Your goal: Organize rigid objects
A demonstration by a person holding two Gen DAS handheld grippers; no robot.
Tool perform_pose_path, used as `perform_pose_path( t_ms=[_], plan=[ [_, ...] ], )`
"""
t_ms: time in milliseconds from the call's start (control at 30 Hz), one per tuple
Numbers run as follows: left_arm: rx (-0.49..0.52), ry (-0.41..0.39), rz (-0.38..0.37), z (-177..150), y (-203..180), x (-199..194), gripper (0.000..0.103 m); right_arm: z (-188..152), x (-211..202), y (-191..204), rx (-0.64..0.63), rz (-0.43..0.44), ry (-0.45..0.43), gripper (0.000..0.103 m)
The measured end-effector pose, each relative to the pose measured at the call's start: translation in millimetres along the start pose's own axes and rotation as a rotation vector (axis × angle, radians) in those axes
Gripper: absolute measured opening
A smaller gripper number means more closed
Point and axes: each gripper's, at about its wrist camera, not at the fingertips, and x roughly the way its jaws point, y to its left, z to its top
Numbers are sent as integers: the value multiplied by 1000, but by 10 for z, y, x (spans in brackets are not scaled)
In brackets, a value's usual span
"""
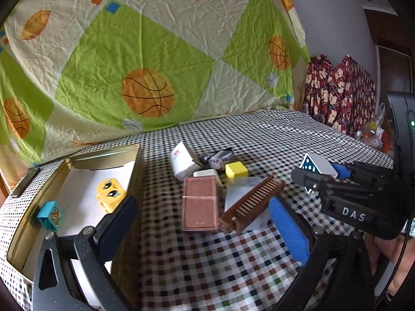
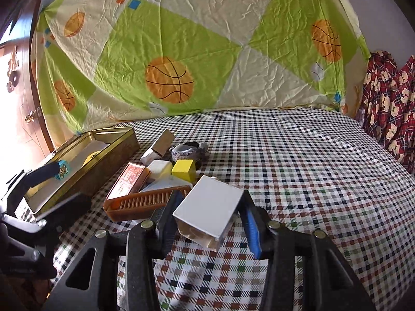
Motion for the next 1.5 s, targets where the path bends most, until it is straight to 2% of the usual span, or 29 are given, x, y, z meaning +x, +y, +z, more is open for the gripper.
perform_pose_path(
  t_ms=[133, 267, 333, 367, 467, 667, 767, 833, 900, 1133, 1400, 1500],
  plan=[
    [14, 35, -25, 77, -115, 160, 100, 57, 68, -142, 19, -31, 4, 47],
    [23, 121, -100, 77, -219, 323, 96, 74, 108, -251, 62, -7, 13, 47],
    [38, 155, -105, 53, -283, 381, 85, 74, 113, -233, 55, -7, 12, 47],
    [54, 167, -111, 44, -321, 394, 84, 72, 108, -235, 56, -6, 10, 47],
    [76, 200, -123, 35, -385, 447, 82, 66, 107, -254, 64, -2, 10, 47],
    [48, 273, -185, 52, -362, 582, 82, 58, 101, -215, 46, -12, 9, 47],
    [58, 273, -174, 49, -393, 575, 80, 55, 98, -209, 43, -11, 9, 47],
    [75, 267, -158, 43, -427, 564, 62, 56, 96, -206, 41, -11, 10, 47],
    [88, 265, -157, 30, -448, 558, 53, 55, 87, -203, 39, -13, 7, 47],
    [91, 240, -172, 21, -439, 500, 52, 54, 80, -198, 36, -16, 4, 47],
    [112, 167, -185, 16, -457, 372, 52, 65, 72, -202, 31, -15, -1, 47],
    [116, 171, -192, 19, -462, 383, 52, 64, 76, -201, 30, -16, 0, 47]
  ],
)
